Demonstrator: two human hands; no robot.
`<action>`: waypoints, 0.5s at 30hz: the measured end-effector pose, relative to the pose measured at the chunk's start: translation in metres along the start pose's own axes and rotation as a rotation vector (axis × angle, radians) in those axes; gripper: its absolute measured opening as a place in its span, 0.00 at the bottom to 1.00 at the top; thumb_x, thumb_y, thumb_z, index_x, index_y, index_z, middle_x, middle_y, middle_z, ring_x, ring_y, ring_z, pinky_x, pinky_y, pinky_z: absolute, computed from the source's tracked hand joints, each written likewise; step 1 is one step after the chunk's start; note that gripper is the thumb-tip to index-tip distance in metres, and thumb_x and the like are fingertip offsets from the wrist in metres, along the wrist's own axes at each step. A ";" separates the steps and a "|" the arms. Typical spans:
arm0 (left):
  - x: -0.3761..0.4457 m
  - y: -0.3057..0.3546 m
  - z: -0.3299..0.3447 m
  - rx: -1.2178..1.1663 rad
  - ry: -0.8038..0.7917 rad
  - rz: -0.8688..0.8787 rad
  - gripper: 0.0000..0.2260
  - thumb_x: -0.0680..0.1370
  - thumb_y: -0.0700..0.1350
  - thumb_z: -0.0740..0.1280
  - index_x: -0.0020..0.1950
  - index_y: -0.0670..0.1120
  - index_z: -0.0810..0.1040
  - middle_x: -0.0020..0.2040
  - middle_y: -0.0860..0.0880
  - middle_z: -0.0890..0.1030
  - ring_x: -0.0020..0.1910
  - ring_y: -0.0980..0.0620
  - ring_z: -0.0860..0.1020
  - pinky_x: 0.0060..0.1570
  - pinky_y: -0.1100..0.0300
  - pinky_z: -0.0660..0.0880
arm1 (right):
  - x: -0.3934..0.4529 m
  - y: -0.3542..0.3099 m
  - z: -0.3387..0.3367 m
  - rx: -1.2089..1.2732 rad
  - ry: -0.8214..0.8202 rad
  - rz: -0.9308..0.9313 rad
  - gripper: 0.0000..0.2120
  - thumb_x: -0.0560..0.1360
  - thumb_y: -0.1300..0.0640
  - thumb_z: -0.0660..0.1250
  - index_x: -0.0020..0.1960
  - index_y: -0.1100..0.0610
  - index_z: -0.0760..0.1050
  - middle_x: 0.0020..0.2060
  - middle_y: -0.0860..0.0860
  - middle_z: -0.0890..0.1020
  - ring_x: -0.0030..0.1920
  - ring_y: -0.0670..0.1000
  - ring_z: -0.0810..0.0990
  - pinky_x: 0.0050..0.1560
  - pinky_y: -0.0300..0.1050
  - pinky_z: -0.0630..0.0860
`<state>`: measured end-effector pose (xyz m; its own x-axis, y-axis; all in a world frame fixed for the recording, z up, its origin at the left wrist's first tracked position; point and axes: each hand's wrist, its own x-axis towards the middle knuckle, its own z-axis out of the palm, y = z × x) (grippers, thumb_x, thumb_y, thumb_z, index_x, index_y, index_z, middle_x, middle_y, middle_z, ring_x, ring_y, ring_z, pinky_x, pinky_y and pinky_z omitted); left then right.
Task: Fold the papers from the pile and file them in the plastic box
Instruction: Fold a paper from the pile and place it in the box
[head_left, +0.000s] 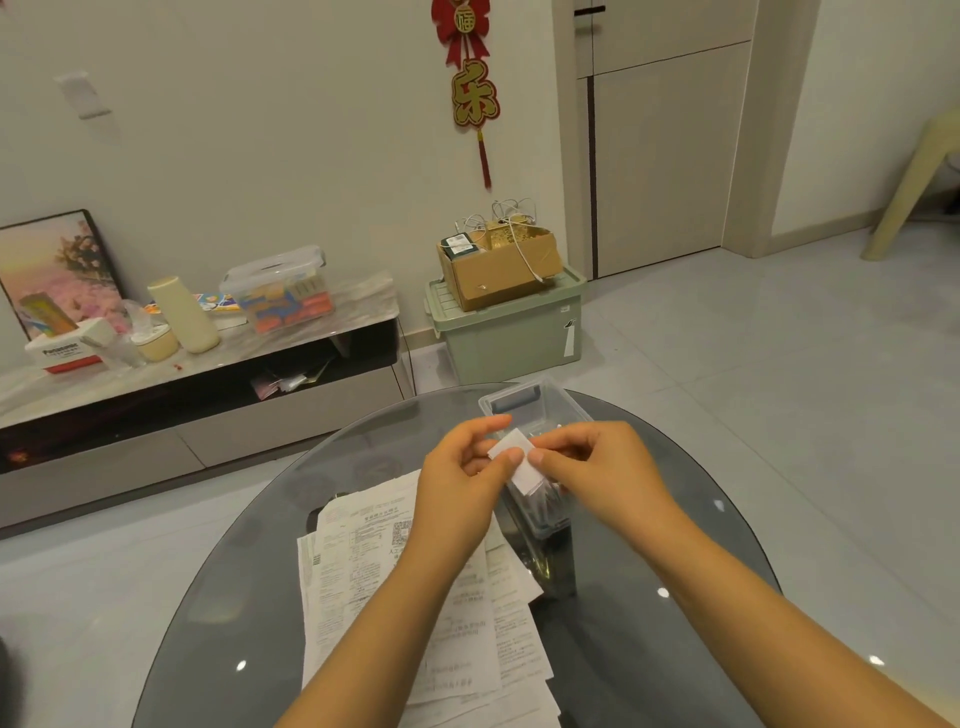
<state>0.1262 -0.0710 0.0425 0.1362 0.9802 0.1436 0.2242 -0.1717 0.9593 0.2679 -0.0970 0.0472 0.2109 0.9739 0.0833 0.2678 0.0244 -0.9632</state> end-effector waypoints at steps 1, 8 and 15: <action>0.003 0.002 0.002 -0.024 -0.016 0.006 0.11 0.76 0.40 0.68 0.56 0.52 0.79 0.47 0.49 0.82 0.45 0.54 0.82 0.42 0.66 0.78 | 0.002 0.000 -0.003 -0.009 0.021 -0.005 0.05 0.72 0.60 0.71 0.46 0.55 0.83 0.35 0.46 0.83 0.33 0.40 0.79 0.38 0.32 0.75; 0.039 0.002 0.024 0.259 -0.149 0.128 0.10 0.79 0.44 0.63 0.58 0.52 0.78 0.51 0.54 0.80 0.51 0.59 0.78 0.49 0.69 0.75 | 0.024 0.004 -0.031 -0.272 0.296 -0.056 0.04 0.72 0.59 0.70 0.45 0.54 0.82 0.36 0.48 0.83 0.38 0.46 0.80 0.42 0.39 0.76; 0.070 -0.003 0.039 0.998 -0.646 0.489 0.25 0.73 0.50 0.49 0.66 0.52 0.73 0.66 0.55 0.74 0.64 0.55 0.66 0.68 0.53 0.55 | 0.039 0.012 -0.041 -0.556 0.337 -0.050 0.03 0.72 0.59 0.67 0.43 0.56 0.80 0.37 0.51 0.82 0.40 0.53 0.80 0.45 0.51 0.79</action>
<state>0.1726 -0.0054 0.0406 0.7865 0.6174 0.0152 0.6021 -0.7719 0.2041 0.3179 -0.0680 0.0491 0.4446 0.8485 0.2871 0.7126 -0.1407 -0.6874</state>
